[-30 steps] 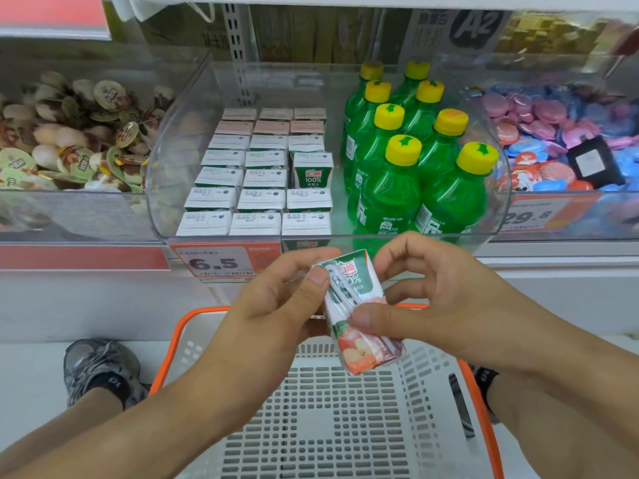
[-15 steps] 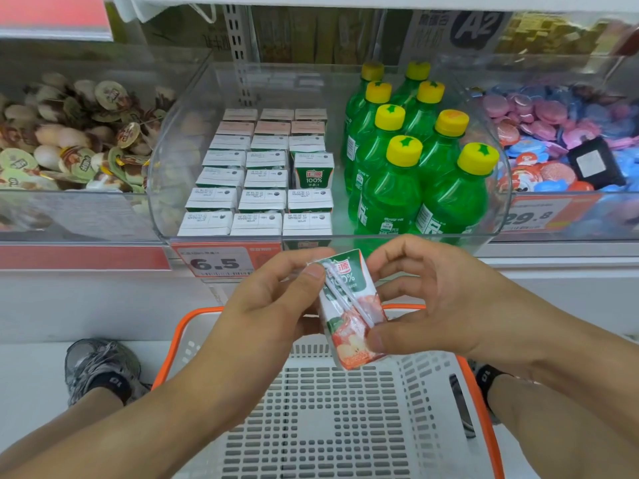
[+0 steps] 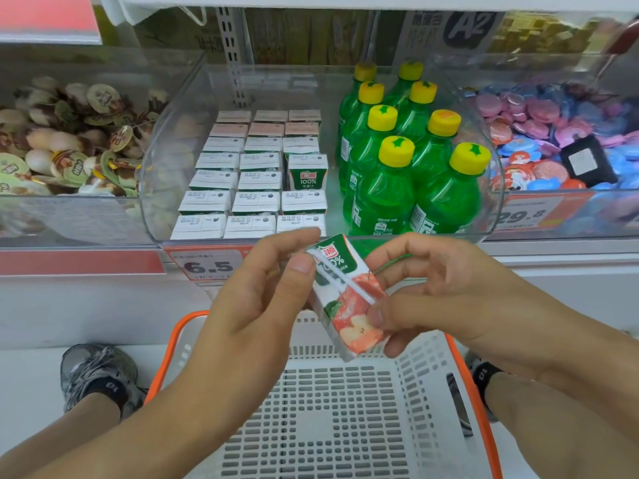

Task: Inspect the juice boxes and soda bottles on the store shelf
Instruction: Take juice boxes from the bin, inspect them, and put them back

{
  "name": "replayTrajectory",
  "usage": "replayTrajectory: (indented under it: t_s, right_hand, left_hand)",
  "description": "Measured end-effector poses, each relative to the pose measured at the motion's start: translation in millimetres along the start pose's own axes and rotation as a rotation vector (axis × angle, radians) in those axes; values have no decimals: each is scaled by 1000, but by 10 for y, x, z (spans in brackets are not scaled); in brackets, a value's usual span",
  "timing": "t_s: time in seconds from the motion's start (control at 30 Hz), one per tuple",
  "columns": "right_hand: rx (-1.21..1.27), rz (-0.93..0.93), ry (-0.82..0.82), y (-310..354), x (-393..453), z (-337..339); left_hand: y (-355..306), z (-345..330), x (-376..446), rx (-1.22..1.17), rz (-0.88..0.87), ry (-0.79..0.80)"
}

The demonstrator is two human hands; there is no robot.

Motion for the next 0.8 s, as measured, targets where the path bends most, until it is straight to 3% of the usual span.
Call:
replayTrajectory:
  t_s: [0.17, 0.23, 0.37, 0.6, 0.8]
  right_hand:
    - [164, -22, 34, 26, 8, 14]
    - [214, -51, 61, 16, 28, 8]
    - [193, -76, 97, 35, 52, -41]
    - [-131, 60, -59, 22, 11, -90]
    - [-45, 72, -34, 11, 16, -5]
  left_hand:
    - [-210, 16, -97, 705, -313, 232]
    - [-188, 15, -80, 855, -396, 243]
    - [-162, 79, -45, 746, -328, 189]
    - [-45, 104, -19, 361, -99, 200]
    - [-20, 102, 21, 169, -107, 232]
Point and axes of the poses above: each hand's wrist, its own x-axis towards the middle knuckle, its own z-axis out of the back of the hand, y = z × x, the point moved 1 cm from there along x, towards the middle knuckle, and after that the axes turned 14 degrees about y, right-handed, at the moved point
